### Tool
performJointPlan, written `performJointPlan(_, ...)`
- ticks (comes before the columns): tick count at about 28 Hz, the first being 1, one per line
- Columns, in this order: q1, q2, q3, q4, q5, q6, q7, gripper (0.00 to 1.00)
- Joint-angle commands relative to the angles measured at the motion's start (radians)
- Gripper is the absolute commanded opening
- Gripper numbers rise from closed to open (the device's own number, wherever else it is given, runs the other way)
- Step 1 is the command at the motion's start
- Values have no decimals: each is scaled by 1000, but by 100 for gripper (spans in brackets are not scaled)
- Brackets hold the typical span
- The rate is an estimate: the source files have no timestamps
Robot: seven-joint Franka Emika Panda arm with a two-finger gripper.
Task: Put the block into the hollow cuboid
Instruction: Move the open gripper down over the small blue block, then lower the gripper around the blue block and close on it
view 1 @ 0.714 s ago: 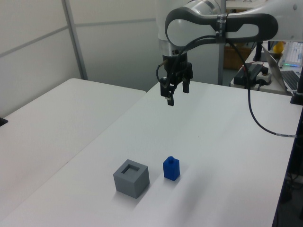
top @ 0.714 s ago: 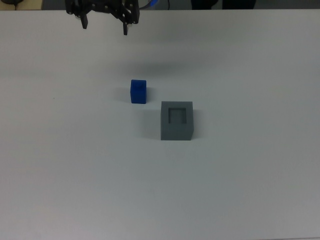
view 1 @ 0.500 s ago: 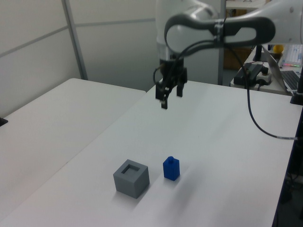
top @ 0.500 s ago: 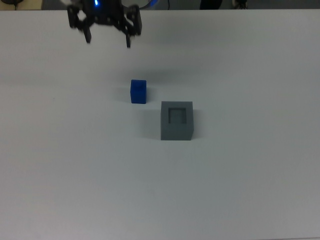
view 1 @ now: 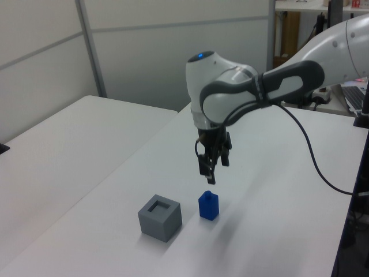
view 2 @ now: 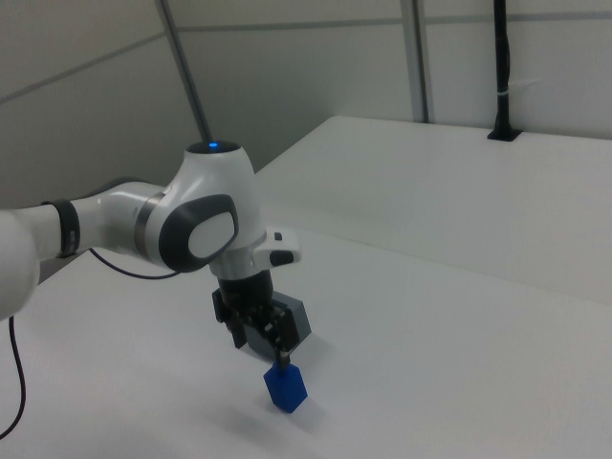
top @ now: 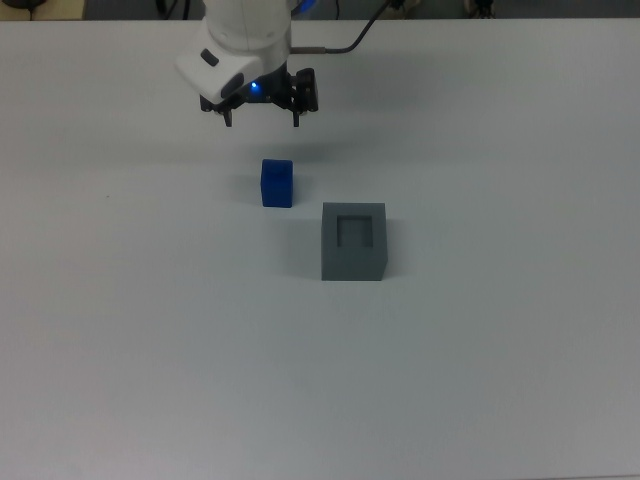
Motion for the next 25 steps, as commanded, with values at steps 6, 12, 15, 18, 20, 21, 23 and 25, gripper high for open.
performJointPlan(6,-10,77,16,-39,-37,102,7,96)
performJointPlan(12,20,124,16,-37,-53,153,62,96)
performJointPlan(15,25,141,18,-36,-64,171,102,96)
performJointPlan(18,25,152,47,-33,-67,176,131,96)
performJointPlan(20,24,173,56,-30,-77,194,155,96)
performJointPlan(21,24,180,56,-30,-81,202,166,93)
performJointPlan(23,24,187,56,-30,-93,208,178,85)
performJointPlan(25,22,189,56,-19,-96,208,180,73)
